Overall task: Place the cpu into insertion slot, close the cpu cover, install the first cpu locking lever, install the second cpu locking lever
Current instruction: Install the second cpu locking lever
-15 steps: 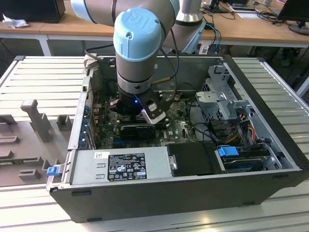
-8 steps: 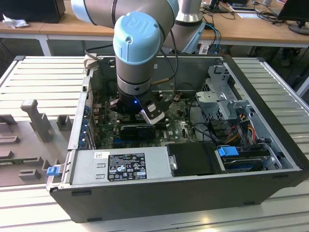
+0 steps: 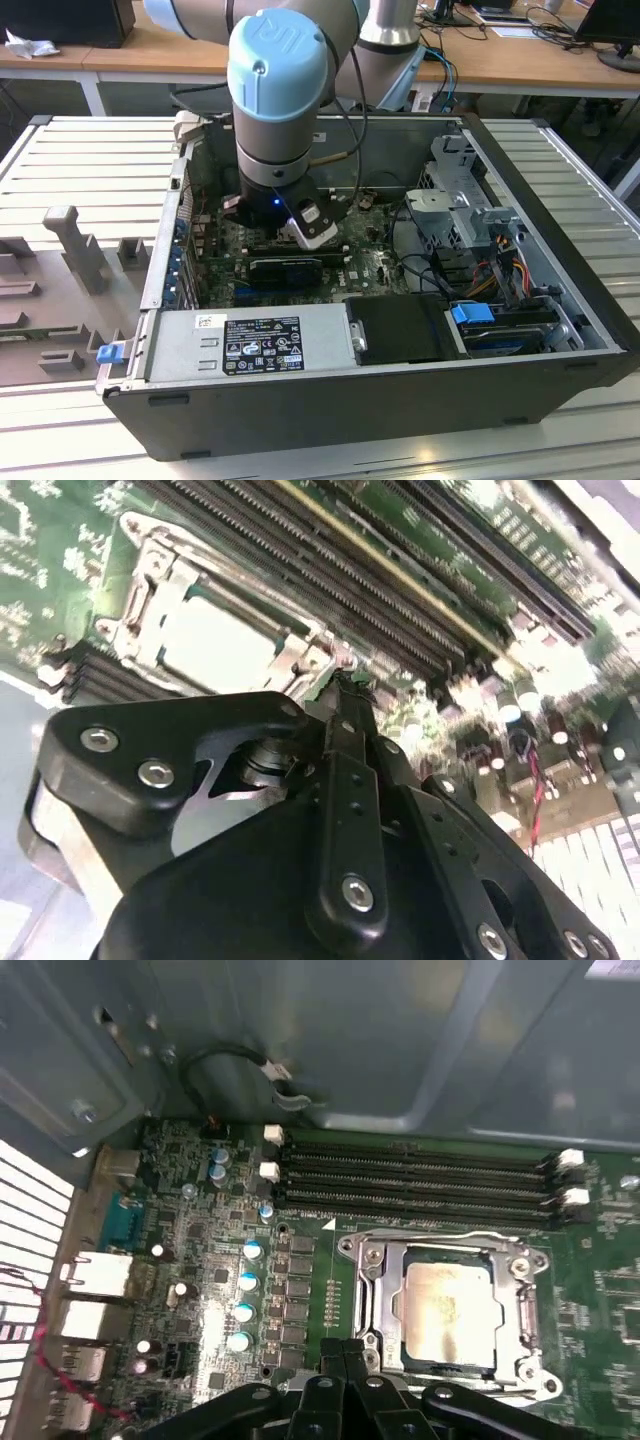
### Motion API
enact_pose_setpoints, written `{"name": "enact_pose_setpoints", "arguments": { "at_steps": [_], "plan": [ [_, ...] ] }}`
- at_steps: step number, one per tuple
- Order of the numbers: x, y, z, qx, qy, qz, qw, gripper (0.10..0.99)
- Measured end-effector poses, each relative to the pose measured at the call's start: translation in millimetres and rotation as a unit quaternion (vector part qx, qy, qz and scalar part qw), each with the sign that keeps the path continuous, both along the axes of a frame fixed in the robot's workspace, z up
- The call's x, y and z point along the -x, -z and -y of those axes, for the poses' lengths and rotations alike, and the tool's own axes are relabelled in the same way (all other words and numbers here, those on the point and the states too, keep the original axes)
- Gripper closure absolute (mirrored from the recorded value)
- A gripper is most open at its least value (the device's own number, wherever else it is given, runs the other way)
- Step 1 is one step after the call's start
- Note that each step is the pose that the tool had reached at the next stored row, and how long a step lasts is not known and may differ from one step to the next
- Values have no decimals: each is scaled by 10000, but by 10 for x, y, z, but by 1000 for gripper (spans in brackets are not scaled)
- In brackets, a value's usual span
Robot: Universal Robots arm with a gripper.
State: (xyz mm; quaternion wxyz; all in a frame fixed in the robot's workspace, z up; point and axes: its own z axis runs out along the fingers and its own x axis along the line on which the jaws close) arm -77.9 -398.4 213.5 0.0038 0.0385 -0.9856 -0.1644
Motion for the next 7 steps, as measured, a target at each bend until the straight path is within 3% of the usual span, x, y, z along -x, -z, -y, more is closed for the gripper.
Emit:
{"name": "enact_pose_setpoints", "arguments": {
  "at_steps": [4,7],
  "plan": [
    [0,-228,0,-1,0,1,10000,980],
    [0,-267,0,-1,0,1,10000,980]
  ]
}}
